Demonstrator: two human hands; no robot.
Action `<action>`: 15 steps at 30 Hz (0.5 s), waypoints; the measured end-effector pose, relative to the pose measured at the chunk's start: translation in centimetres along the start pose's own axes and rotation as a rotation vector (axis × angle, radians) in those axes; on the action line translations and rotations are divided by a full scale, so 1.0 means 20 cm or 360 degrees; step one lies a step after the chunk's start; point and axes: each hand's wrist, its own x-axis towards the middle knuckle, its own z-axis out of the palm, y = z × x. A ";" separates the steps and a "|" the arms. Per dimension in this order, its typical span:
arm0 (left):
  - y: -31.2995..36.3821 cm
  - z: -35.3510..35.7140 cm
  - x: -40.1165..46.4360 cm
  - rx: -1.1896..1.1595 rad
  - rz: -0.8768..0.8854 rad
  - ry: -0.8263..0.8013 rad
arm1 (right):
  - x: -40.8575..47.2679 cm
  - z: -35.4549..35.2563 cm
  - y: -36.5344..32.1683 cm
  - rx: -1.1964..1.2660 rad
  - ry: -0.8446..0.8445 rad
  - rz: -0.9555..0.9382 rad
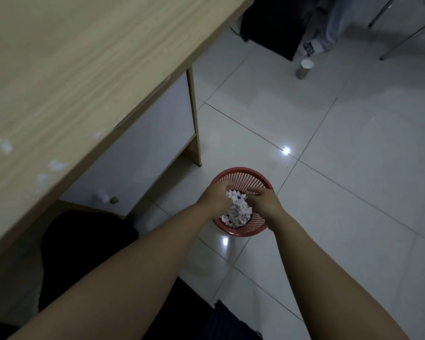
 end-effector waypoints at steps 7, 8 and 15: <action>0.11 -0.21 -0.20 0.0016 0.0307 0.0232 | -0.26 -0.07 -0.28 -0.0731 0.0051 -0.0587; 0.14 -0.26 -0.25 0.0003 0.0352 0.0285 | -0.32 -0.08 -0.34 -0.0805 0.0075 -0.0666; 0.30 -0.66 -0.77 -0.0243 0.0674 0.0859 | -0.79 -0.06 -0.88 -0.0930 0.0309 -0.1336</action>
